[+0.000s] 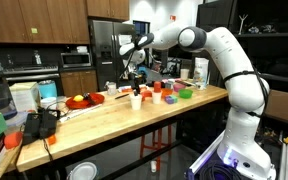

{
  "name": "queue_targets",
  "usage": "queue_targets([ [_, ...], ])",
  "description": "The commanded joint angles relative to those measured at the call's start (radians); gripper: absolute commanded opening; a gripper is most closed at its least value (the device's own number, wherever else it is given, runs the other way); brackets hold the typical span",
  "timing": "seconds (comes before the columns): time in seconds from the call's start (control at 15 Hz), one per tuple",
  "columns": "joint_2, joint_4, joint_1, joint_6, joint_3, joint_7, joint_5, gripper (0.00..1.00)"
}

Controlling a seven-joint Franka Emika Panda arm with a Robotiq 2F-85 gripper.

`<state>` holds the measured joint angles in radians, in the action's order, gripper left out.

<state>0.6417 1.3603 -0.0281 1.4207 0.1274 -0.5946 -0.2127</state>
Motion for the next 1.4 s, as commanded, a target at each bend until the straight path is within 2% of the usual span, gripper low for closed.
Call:
queue_targets([
  [0.0,-0.011,-0.021,0.018,-0.053,0.010,0.053,-0.011,0.57],
  [0.47,-0.025,-0.044,0.027,-0.109,0.006,0.122,-0.010,0.04],
  [0.53,-0.025,-0.047,0.027,-0.117,0.006,0.129,-0.009,0.00],
  [0.73,-0.020,-0.066,0.030,-0.140,0.006,0.139,-0.010,0.00],
  [0.87,-0.019,-0.074,0.029,-0.148,0.006,0.142,-0.009,0.00],
  [0.93,-0.024,-0.073,0.028,-0.149,0.004,0.143,-0.004,0.22],
  [1.07,-0.041,-0.074,0.024,-0.165,-0.001,0.154,0.011,0.32],
  [1.33,-0.099,-0.079,0.020,-0.231,-0.015,0.210,0.039,0.58],
])
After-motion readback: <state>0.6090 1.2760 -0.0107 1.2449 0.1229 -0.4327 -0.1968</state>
